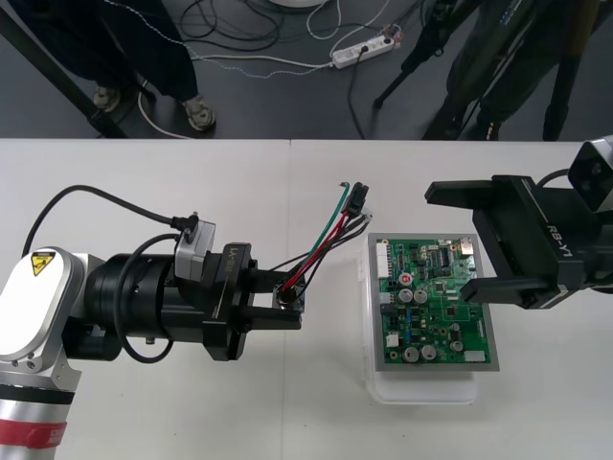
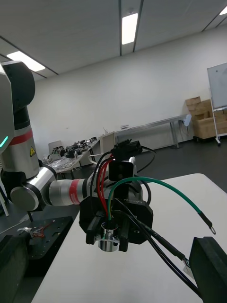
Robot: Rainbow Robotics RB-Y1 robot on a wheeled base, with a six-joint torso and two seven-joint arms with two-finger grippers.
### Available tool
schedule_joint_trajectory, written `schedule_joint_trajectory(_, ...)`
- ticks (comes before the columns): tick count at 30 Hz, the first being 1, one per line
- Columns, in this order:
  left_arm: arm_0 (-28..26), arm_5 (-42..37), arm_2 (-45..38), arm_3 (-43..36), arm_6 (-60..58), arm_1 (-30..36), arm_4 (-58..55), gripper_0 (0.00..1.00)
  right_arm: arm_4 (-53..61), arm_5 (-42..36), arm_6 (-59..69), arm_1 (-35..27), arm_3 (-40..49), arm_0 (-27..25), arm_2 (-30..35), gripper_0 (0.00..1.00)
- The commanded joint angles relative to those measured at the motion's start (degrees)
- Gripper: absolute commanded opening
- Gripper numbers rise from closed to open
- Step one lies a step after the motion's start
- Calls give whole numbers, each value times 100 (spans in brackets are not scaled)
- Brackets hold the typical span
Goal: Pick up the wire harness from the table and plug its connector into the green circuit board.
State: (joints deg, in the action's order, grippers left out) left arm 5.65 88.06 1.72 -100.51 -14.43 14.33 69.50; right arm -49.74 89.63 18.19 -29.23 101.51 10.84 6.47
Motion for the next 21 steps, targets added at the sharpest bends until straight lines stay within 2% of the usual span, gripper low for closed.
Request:
schedule_joint_trajectory(1, -170, 194, 162, -224, -780, 228, -323, 0, 43, 37, 343, -118, 149, 199, -138, 100)
schedule_joint_trajectory(9, -196, 194, 356, -233, -1466, 570, -596, 0, 61, 37, 431, -118, -264, 560, -138, 100)
schedule_joint_trajectory(21, -82, 194, 681, -233, -2459, 737, -684, 0, -80, 37, 457, -118, -879, 964, -6, 100)
